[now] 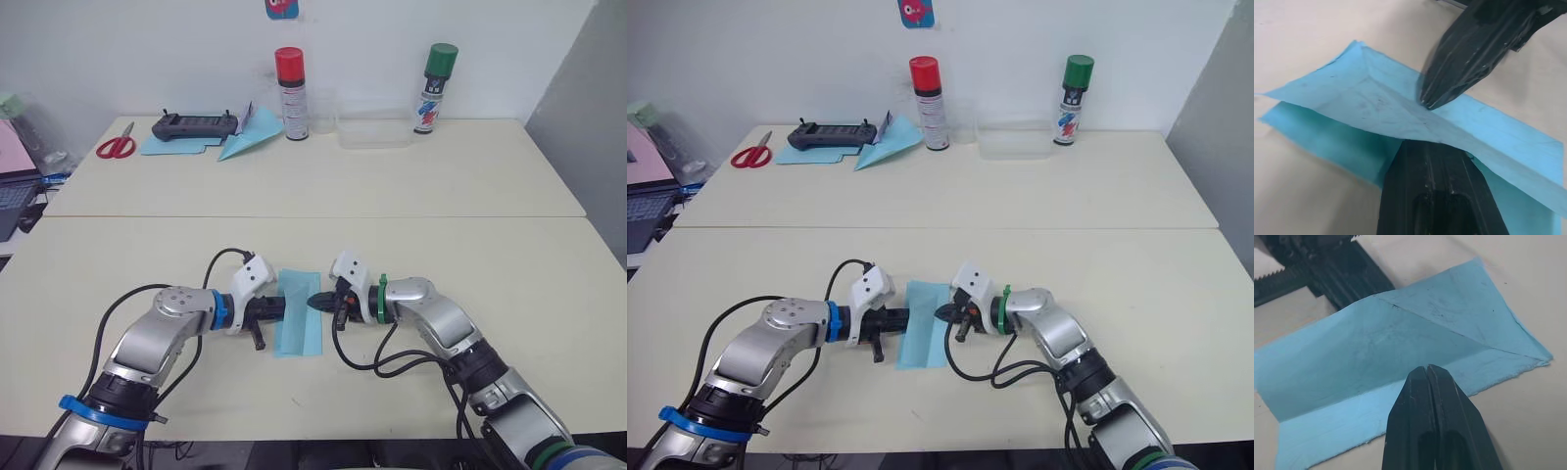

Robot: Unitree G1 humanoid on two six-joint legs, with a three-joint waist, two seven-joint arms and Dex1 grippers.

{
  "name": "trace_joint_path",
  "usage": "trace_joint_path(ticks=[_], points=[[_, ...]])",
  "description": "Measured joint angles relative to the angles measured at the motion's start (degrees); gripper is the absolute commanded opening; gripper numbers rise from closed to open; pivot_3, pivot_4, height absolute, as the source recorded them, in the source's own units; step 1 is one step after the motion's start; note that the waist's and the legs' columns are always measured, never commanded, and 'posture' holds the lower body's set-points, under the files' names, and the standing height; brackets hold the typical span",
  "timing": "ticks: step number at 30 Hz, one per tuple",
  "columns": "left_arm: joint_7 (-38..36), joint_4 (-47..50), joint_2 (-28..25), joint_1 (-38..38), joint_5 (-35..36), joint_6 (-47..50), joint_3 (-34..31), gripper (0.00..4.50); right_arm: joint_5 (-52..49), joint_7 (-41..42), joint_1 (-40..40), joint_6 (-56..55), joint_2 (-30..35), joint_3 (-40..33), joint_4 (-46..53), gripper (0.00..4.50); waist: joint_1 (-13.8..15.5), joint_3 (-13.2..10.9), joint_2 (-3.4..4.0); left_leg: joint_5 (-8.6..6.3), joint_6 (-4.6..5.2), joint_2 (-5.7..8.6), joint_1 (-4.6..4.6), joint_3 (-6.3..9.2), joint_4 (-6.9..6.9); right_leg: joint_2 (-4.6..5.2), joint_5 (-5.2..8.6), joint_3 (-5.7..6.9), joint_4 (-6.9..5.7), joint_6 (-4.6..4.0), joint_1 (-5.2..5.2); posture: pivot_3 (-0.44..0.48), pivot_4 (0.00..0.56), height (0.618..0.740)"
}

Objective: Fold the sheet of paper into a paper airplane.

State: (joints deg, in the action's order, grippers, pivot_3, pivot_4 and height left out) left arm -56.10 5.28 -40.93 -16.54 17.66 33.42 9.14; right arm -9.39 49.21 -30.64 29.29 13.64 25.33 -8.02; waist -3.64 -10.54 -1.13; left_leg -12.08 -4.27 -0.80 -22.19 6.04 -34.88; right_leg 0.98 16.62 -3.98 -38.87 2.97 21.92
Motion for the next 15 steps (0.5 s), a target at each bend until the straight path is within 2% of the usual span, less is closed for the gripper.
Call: trace_joint_path(ticks=[4,7,11,15], points=[[0.4,-0.7,-2.5,0.0,-0.1,0.4,-1.8,0.0,1.4,0.9,-0.7,-1.1,0.0,0.4,-0.8,0.03,-0.2,0.0,0.0,0.0,0.0,-0.01,0.0,-0.01,0.02,-0.01,0.0,-0.01,-0.01,0.0,0.04,0.0,0.15,0.74],[0.5,-2.2,-4.7,0.0,-0.1,-0.5,-5.6,0.0,1.6,0.9,-0.8,-1.5,-0.1,0.4,-1.0,0.03,-0.2,0.0,-0.01,0.0,0.0,-0.02,-0.06,0.0,0.02,-0.01,0.0,0.01,-0.03,0.0,0.1,0.0,0.15,0.74],[0.4,0.6,-3.3,0.0,3.4,-1.0,-10.6,0.0,1.6,0.9,-0.8,-1.7,-0.1,0.1,-1.3,0.03,-0.1,0.0,-0.02,0.0,0.0,0.0,-0.16,0.0,0.0,0.04,0.0,0.0,-0.01,0.0,0.11,0.0,0.15,0.74],[0.5,5.3,-2.3,0.0,6.5,1.0,-11.1,0.0,1.6,0.9,-0.8,-2.0,-0.2,0.2,-1.4,0.03,-0.1,0.0,-0.02,0.0,0.0,0.0,-0.18,0.01,0.0,0.02,0.0,0.01,-0.03,0.0,0.14,0.0,0.15,0.74]])
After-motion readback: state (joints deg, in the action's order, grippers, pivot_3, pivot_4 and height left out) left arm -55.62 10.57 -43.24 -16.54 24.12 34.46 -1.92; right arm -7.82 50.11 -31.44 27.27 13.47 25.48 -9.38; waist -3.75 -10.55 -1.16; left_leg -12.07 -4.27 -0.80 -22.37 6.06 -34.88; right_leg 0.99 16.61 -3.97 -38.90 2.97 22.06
